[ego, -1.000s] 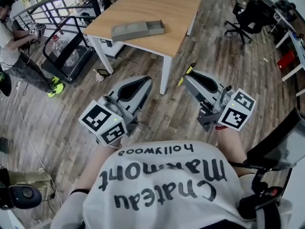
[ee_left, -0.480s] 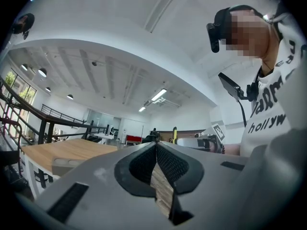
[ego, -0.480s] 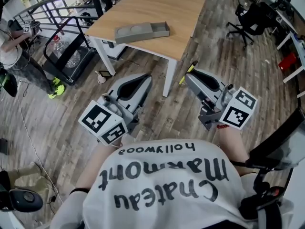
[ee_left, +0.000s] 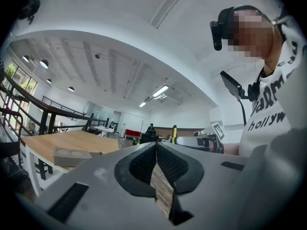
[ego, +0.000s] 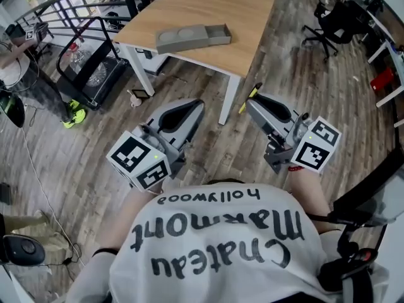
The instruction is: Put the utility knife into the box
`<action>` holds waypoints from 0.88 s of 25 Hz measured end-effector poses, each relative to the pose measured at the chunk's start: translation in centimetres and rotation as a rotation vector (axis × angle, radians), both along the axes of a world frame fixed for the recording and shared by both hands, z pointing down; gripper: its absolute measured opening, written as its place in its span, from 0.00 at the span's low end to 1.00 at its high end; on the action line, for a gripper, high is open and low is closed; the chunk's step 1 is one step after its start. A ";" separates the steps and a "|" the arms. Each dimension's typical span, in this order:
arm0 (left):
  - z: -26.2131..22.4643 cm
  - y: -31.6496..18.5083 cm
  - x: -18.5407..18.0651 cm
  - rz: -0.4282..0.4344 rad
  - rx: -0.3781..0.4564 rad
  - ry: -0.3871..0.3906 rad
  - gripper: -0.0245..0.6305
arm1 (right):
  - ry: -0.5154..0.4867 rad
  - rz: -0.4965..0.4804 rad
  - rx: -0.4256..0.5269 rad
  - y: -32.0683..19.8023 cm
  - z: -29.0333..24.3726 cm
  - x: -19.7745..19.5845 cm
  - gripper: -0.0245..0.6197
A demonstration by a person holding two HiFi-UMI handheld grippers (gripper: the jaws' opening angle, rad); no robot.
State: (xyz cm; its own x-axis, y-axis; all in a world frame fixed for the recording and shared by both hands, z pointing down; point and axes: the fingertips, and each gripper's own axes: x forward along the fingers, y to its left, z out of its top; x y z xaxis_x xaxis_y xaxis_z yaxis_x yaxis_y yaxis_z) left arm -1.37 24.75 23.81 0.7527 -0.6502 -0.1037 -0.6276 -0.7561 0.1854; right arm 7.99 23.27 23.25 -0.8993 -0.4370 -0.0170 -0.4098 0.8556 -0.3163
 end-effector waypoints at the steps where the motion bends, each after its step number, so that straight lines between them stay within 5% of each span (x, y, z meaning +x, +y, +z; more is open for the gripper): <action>1: 0.1 -0.1 -0.1 0.000 -0.001 -0.001 0.05 | -0.001 -0.001 0.000 -0.2 0.0 -0.2 0.14; 22: 1.7 -4.2 -0.6 -0.021 0.008 0.040 0.05 | 0.026 0.009 -0.015 -4.7 2.1 0.1 0.14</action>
